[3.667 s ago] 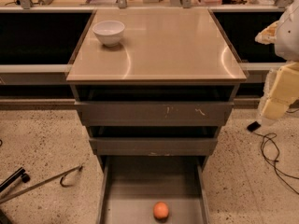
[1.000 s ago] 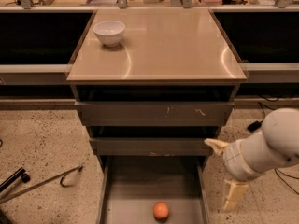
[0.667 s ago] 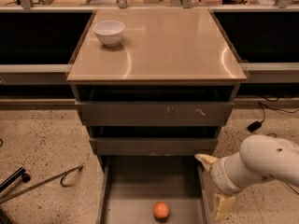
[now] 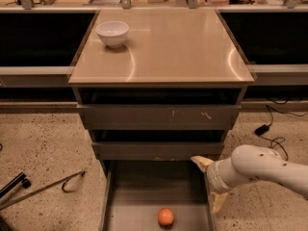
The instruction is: Pick orange from bottom drawer and place on counter
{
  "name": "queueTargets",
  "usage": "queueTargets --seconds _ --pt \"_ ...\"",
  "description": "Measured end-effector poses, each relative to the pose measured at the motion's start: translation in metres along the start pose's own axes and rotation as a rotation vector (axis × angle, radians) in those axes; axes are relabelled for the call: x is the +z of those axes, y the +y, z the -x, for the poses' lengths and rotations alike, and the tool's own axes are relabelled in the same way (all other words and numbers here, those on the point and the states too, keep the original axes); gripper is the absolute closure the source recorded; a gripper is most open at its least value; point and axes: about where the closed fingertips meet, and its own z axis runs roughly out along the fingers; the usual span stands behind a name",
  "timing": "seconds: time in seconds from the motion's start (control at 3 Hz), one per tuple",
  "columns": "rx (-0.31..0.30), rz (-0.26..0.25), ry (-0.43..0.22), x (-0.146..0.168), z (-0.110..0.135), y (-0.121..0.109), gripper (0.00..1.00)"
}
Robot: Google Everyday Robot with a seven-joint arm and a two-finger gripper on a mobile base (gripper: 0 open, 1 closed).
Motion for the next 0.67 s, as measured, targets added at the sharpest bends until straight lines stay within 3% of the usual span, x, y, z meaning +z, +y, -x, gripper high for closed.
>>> queueTargets --seconds 0.67 --pt "-0.034 0.001 -0.007 0.0046 -0.0005 0.0000 0.00"
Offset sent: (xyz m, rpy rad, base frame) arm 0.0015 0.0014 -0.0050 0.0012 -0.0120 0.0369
